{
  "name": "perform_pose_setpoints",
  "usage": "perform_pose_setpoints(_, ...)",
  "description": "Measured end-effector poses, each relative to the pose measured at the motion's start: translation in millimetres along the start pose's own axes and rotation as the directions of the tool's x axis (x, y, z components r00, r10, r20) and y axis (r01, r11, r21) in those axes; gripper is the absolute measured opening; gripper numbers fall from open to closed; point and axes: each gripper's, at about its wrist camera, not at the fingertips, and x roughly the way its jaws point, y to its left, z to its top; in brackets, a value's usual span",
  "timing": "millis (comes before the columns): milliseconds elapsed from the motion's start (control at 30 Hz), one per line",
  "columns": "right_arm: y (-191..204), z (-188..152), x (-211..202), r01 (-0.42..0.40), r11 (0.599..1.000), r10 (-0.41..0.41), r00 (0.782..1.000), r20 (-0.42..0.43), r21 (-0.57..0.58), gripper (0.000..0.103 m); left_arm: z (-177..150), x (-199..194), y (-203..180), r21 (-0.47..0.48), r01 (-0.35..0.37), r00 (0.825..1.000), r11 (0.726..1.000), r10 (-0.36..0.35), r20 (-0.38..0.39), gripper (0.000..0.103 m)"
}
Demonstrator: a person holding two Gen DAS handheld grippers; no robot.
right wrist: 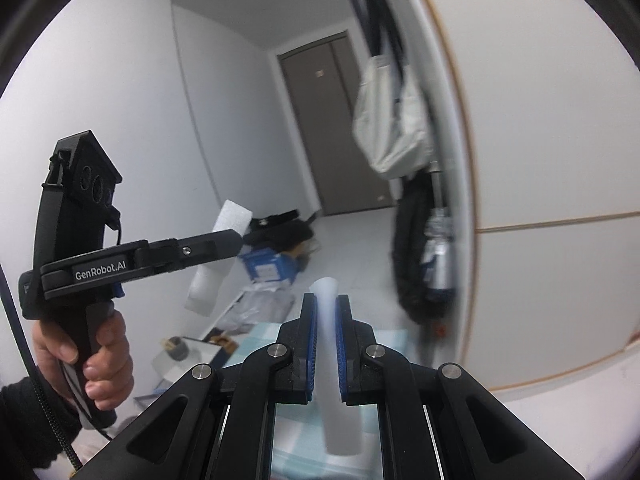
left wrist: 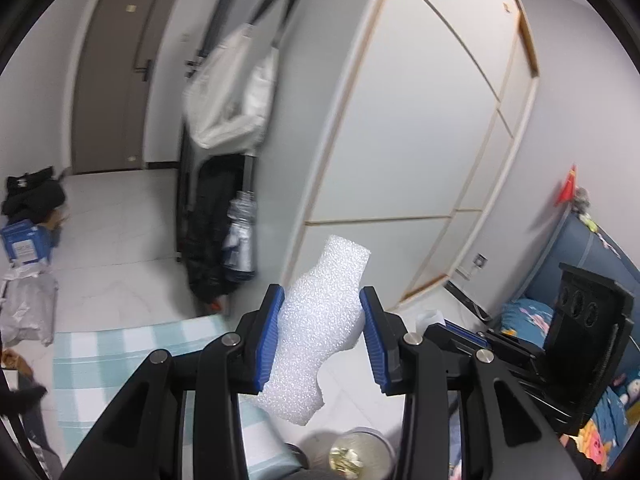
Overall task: Collect trash
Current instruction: 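Carry the foam piece and foam strip over the white bin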
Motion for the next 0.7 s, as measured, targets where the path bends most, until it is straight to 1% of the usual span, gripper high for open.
perform_pose_setpoints(67,-15,-5,-12,0.028,0.999,-0.028,1.0,0.005,0.018,0.008,-2,9,-12,0.009,0.025,1.0,1.0,-0.025,-0.015,0.033)
perform_pose_setpoints(233,-56,-23,-40,0.12,0.991,-0.121,0.993,0.009,0.066,0.008,-12,41,-41,0.026,0.087,0.993,0.996,-0.085,-0.085,0.033)
perform_pose_setpoints(367,-93,-47,-59,0.175,0.976,-0.176,0.984,-0.002,0.133,0.008,-32,77,-68,0.045,0.145,0.976,0.988,-0.135,-0.173,0.033)
perform_pose_setpoints(467,-126,-72,-71,0.213,0.953,-0.211,0.977,-0.033,0.216,0.008,-51,102,-86,0.056,0.185,0.953,0.981,-0.165,-0.253,0.033)
perform_pose_setpoints(500,-139,-85,-74,0.238,0.94,-0.231,0.971,-0.055,0.246,0.008,-57,111,-90,0.057,0.194,0.945,0.979,-0.171,-0.277,0.033)
perform_pose_setpoints(533,-148,-95,-77,0.252,0.93,-0.242,0.968,-0.069,0.268,0.008,-66,125,-96,0.059,0.207,0.933,0.976,-0.179,-0.312,0.033)
perform_pose_setpoints(567,-155,-102,-79,0.261,0.923,-0.249,0.965,-0.079,0.283,0.008,-71,129,-100,0.06,0.215,0.924,0.975,-0.183,-0.335,0.033)
perform_pose_setpoints(633,-172,-126,-82,0.304,0.899,-0.28,0.952,-0.122,0.315,0.008,-89,152,-109,0.067,0.232,0.895,0.97,-0.186,-0.405,0.033)
perform_pose_setpoints(700,-184,-145,-84,0.339,0.877,-0.302,0.94,-0.157,0.342,0.008,-104,171,-113,0.067,0.248,0.862,0.966,-0.189,-0.47,0.033)
